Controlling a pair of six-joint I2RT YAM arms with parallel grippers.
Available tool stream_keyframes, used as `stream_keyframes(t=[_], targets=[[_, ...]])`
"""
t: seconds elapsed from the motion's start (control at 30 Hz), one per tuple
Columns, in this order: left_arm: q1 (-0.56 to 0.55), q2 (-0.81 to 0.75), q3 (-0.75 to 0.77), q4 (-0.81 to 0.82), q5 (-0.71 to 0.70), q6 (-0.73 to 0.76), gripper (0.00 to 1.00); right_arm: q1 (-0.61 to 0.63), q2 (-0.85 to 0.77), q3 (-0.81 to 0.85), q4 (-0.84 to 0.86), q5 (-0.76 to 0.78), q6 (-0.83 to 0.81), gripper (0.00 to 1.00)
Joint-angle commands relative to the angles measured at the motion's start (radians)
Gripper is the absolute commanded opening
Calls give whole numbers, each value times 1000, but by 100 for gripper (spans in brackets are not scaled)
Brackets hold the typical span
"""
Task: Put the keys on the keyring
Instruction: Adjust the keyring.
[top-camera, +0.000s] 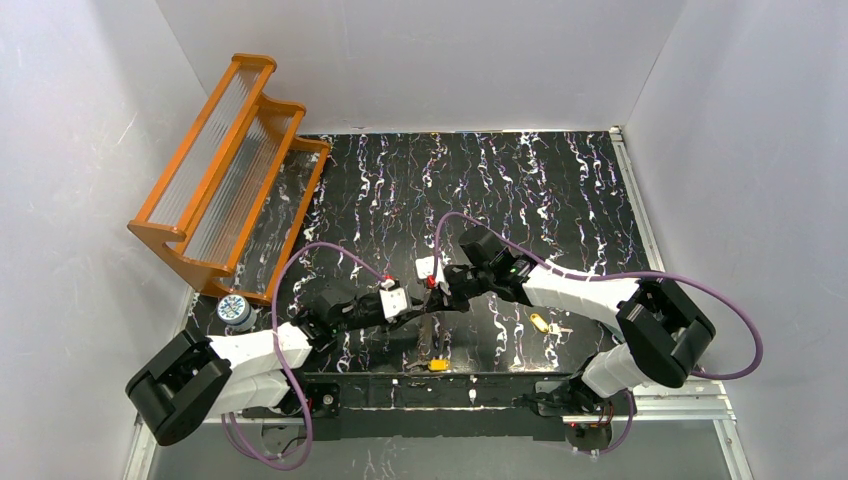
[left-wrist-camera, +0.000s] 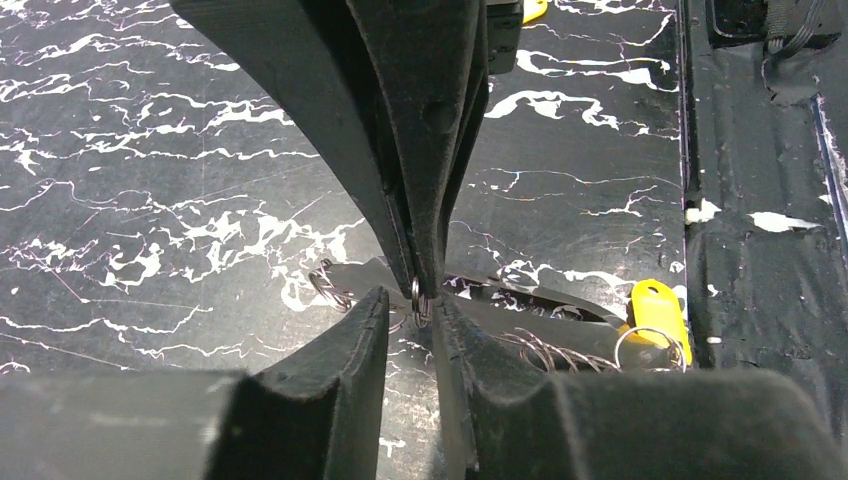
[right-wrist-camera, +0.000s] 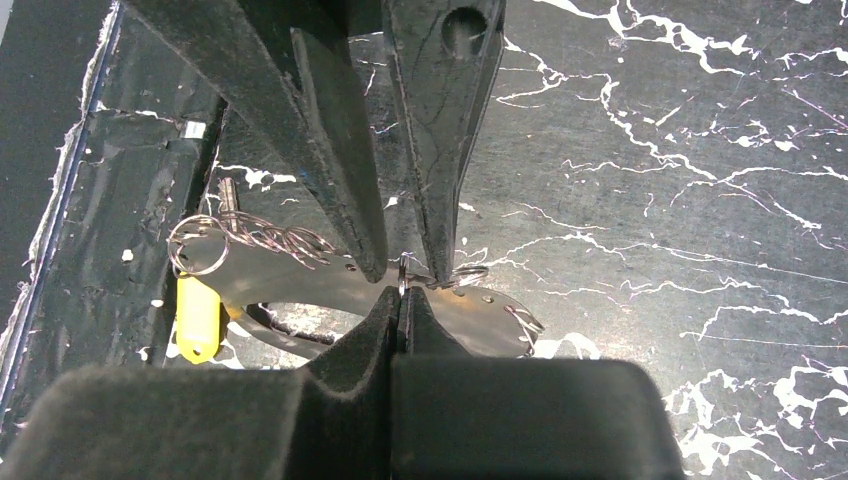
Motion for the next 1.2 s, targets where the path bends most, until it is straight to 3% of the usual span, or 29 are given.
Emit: stream_keyframes(t=[0.0, 0.1, 0.33, 0.47, 0.6, 0.63, 0.73, 0.9, 1.03, 1.17], targets=[[-7, 13, 35, 9, 4, 7, 19, 8, -30, -1, -14, -28, 0, 1], [-10, 32, 42, 8, -1, 7, 12, 8, -30, 0, -16, -29, 1, 1], [-17, 70, 51, 8, -20, 13, 12, 9, -48, -2, -13, -36, 3, 1], [-19, 68, 56, 7, -32, 14, 0, 10, -51, -1, -13, -38, 5, 1], [-19, 58, 55, 7, -60, -10, 0, 9, -55, -6, -1, -17, 30, 1], [-18, 53, 52, 7, -72, -18, 0, 9, -59, -13, 22, -3, 45, 5], [-19, 23, 38, 15, -109, -51, 0, 9, -91, -51, 87, 37, 87, 32], [-19, -56, -32, 145, -172, -124, 0, 9, -218, -196, 310, 117, 182, 59], [-18, -92, -85, 272, -155, -151, 0, 8, -305, -304, 493, 130, 265, 66], [-18, -82, -131, 437, -138, -185, 0, 8, -343, -360, 630, 98, 338, 62]])
